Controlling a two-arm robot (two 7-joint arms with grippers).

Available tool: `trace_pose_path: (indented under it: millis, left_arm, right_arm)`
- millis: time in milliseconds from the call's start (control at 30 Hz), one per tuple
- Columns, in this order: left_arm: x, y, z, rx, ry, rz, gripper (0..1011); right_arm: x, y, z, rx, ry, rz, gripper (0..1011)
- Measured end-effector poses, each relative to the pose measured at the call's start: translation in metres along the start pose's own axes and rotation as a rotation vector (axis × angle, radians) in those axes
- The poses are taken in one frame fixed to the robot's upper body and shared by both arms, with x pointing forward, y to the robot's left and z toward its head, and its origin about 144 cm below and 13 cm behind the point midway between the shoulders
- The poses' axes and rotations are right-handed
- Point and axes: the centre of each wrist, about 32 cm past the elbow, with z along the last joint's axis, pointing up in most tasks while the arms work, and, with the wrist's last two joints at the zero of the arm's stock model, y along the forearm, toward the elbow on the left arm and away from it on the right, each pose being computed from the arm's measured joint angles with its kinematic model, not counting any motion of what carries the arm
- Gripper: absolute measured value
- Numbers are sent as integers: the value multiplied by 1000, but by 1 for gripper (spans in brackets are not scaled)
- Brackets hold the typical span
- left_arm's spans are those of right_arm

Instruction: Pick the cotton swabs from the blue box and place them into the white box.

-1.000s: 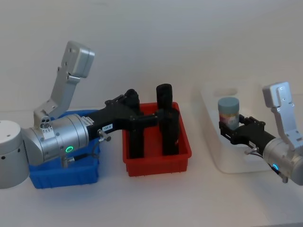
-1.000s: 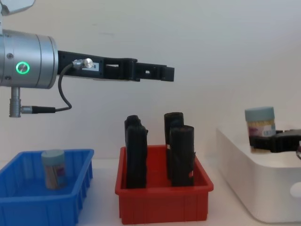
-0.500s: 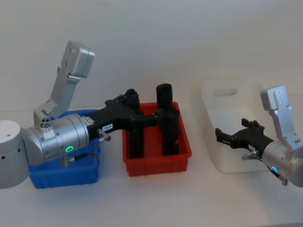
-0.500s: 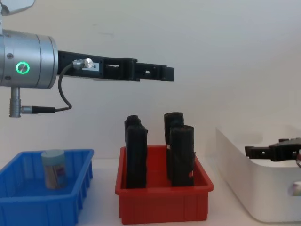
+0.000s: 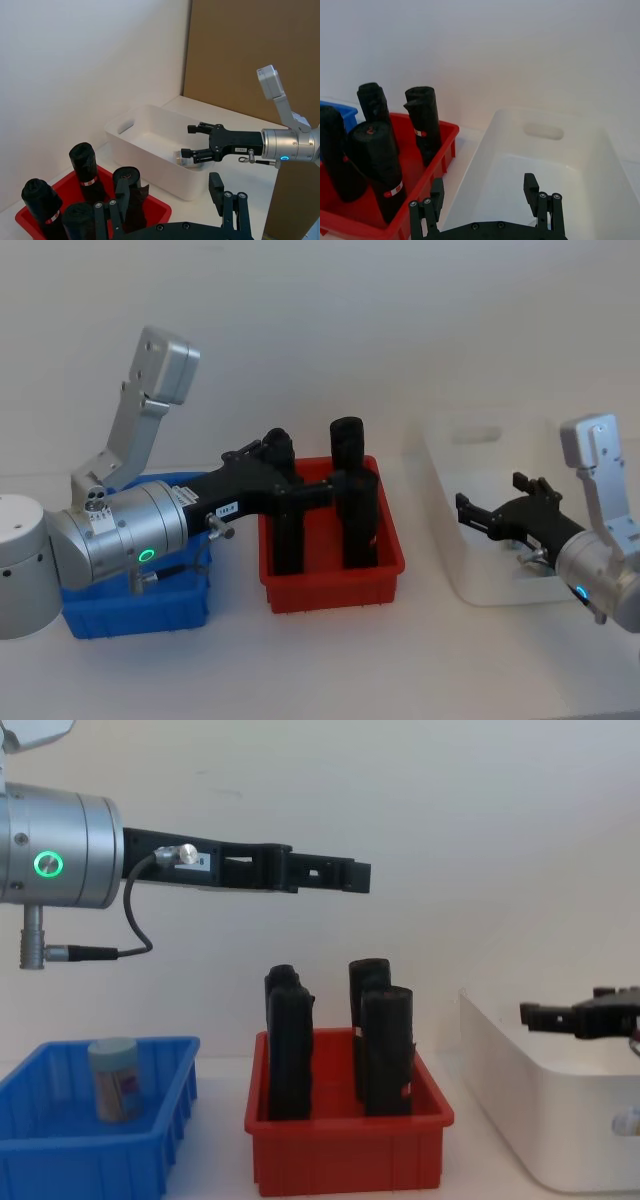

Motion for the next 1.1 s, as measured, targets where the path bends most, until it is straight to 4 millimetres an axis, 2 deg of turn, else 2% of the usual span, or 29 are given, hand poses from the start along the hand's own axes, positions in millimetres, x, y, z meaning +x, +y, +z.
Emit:
trace_pose_path:
  millis: [367, 633, 1100]
  left_arm:
    - [0, 0, 0, 0, 0, 0, 1004]
    - [-1, 0, -1, -1, -2, 5, 1004]
    - [-15, -7, -29, -16, -79, 140, 1004]
  right_arm:
    - [-3, -10, 7, 112, -9, -31, 1002]
    - [-4, -12, 7, 119, -9, -32, 1002]
    - [-20, -37, -4, 144, 1, -33, 1001]
